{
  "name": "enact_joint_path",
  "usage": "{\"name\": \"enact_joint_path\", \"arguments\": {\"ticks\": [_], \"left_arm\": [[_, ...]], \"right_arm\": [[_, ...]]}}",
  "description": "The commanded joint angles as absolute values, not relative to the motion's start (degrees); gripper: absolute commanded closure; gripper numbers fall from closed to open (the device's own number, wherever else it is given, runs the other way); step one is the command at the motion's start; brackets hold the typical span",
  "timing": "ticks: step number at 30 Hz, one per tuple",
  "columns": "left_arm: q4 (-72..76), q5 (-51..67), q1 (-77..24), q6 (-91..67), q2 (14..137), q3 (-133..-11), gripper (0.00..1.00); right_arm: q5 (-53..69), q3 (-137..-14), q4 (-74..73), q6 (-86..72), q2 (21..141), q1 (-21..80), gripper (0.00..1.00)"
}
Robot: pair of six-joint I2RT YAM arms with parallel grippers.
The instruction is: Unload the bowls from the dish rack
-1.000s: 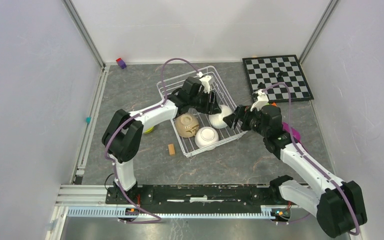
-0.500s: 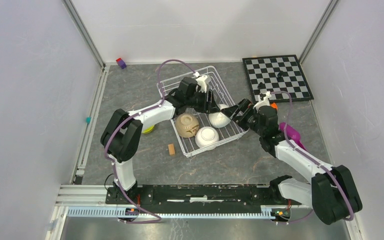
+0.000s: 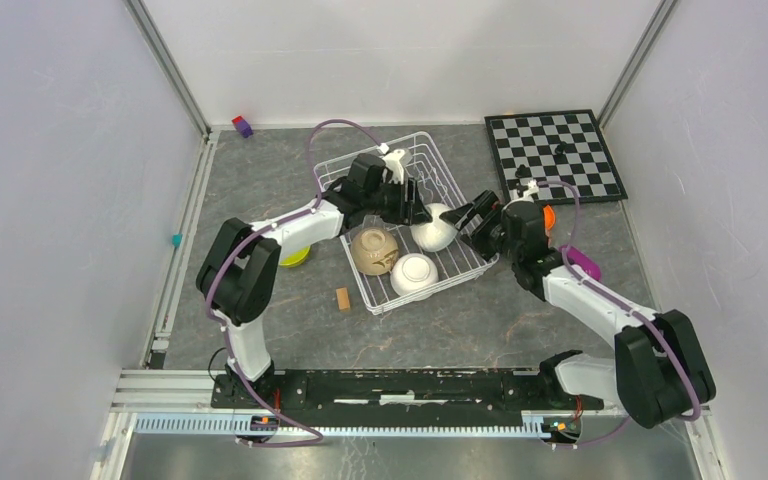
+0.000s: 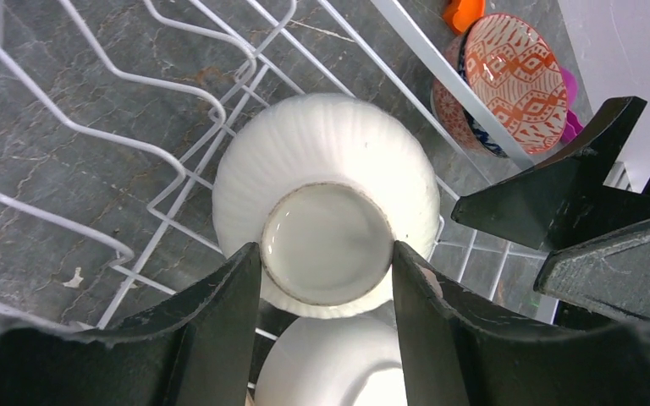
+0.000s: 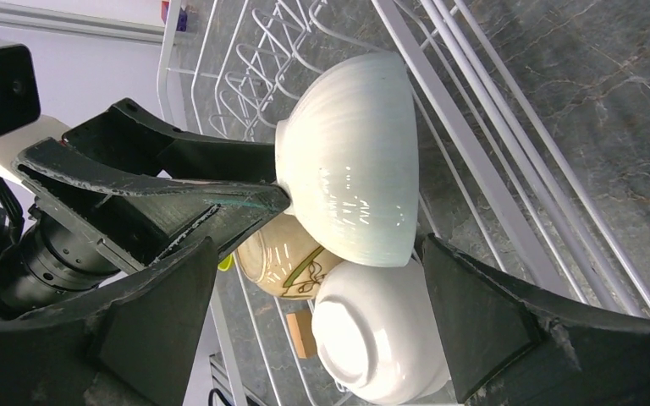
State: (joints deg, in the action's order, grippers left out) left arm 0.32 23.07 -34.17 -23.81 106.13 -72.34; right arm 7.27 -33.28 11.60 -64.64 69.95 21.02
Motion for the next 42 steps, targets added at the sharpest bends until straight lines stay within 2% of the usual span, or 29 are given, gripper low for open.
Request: {"name": "enact_joint_path", "arguments": {"ticks": [1, 10, 24, 26, 30, 37, 39, 42], "left_arm": [[-2.16, 23.21, -33.1, -25.64, 105.82, -70.59, 0.51], [1.55, 26.66, -31.24, -27.84, 105.75, -68.95, 0.52], [1.71, 26.89, -30.54, -27.47, 105.61, -68.2, 0.53], [2.05, 26.97, -30.59, -27.56, 105.23, -68.07, 0.5], [3.52, 27.72, -30.65, -29.28, 105.35, -68.38, 0.45], [4.57, 23.57, -32.61, -31.01, 105.48, -69.66, 0.2], [4.34, 21.85, -33.42, -31.37, 106.27, -70.75, 0.2], [4.09, 18.88, -34.82, -32.67, 107.76, -72.17, 0.26]], "right_arm": [[6.14, -35.56, 7.58, -64.97, 73.41, 21.04, 0.02], [6.71, -40.43, 8.41, -62.67, 79.95, 21.09, 0.02], [-1.21, -49.56, 0.55, -45.72, 83.77, 22.89, 0.02], [-0.97, -49.25, 1.12, -45.68, 83.21, 22.87, 0.03], [-0.12, -48.6, 3.19, -45.02, 81.91, 22.97, 0.12], [-0.99, -46.72, 5.25, -41.81, 75.8, 23.04, 0.14], [-1.43, -45.71, 5.75, -41.75, 74.13, 23.07, 0.14], [-1.77, -43.65, 7.44, -42.01, 71.78, 23.04, 0.14]]}}
